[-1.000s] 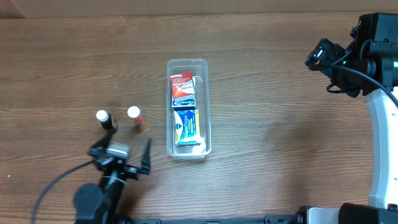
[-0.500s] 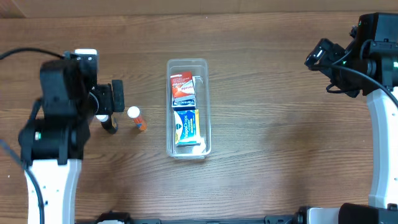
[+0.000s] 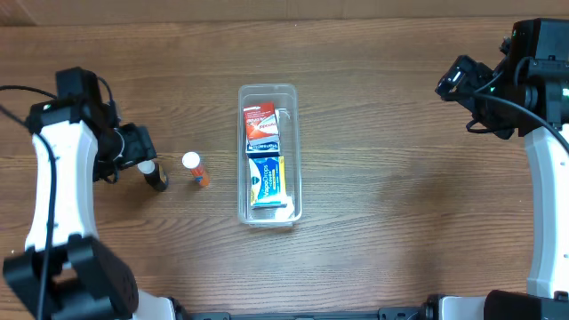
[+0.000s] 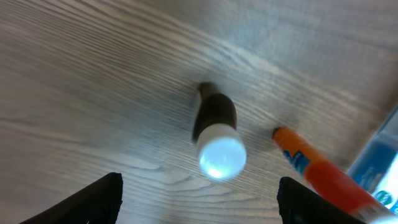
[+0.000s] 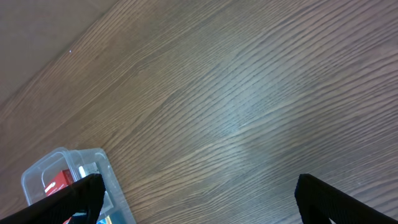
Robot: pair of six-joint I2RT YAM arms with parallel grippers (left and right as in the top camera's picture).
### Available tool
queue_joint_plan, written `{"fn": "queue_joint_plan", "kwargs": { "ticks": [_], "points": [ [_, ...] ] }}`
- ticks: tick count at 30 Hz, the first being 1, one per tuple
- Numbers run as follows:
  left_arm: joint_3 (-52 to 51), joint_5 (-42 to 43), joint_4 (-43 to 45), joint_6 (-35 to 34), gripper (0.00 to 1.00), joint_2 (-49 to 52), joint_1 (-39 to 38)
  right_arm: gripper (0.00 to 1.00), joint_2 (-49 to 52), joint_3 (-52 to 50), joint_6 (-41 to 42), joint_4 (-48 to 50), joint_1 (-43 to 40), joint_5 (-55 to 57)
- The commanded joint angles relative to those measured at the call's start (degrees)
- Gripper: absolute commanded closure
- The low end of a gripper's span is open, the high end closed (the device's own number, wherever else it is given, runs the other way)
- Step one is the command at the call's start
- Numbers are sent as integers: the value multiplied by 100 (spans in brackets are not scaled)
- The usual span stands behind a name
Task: Pack container
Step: 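Reach the left gripper to the dark brown bottle and grasp it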
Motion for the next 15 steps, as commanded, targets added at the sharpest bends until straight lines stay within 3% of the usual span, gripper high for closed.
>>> {"fn": "queue_joint_plan", "kwargs": {
  "ticks": [1, 5, 7, 15],
  "points": [
    [83, 398, 2, 535, 21, 647, -44, 0, -2, 17, -17, 28, 9, -11],
    [83, 400, -57, 538, 44, 1073, -55, 0, -2, 17, -17, 28, 9, -13],
    [85, 398, -15, 538, 49, 1073, -57, 0, -2, 17, -17, 28, 9, -11],
    [101, 361, 140, 656, 54, 935, -63, 0, -2, 17, -17, 28, 9, -11]
  ]
}}
